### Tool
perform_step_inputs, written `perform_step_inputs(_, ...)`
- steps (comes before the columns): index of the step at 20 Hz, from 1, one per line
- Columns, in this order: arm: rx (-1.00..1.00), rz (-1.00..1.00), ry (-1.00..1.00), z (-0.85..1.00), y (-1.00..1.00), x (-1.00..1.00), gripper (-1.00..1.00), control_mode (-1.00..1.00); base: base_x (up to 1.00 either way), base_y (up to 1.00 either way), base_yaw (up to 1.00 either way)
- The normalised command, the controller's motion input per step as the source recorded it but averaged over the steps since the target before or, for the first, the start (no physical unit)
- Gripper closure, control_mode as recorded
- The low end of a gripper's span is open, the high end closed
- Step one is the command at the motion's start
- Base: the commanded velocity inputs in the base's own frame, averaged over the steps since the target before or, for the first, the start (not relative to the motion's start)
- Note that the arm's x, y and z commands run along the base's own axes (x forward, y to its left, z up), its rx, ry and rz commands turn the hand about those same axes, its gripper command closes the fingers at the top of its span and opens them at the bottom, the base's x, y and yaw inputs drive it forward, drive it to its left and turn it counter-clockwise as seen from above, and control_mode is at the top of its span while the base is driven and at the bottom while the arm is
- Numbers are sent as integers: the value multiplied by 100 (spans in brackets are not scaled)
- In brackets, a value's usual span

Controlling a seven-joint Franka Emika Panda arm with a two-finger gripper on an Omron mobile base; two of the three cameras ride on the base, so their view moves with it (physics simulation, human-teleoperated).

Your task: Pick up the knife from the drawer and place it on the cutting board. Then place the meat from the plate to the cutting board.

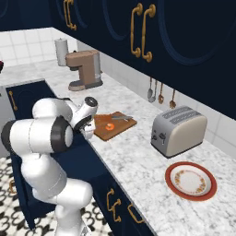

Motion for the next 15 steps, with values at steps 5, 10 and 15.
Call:
perform_step_inputs(5,-22,11,-19,99,39,-43,-100,-100,0,0,0)
perform_step_inputs(10,-27,12,-4,96,9,-42,-100,-100,0,0,0)
perform_step_inputs(15,-21,14,12,47,24,-59,-100,-100,0,0,0)
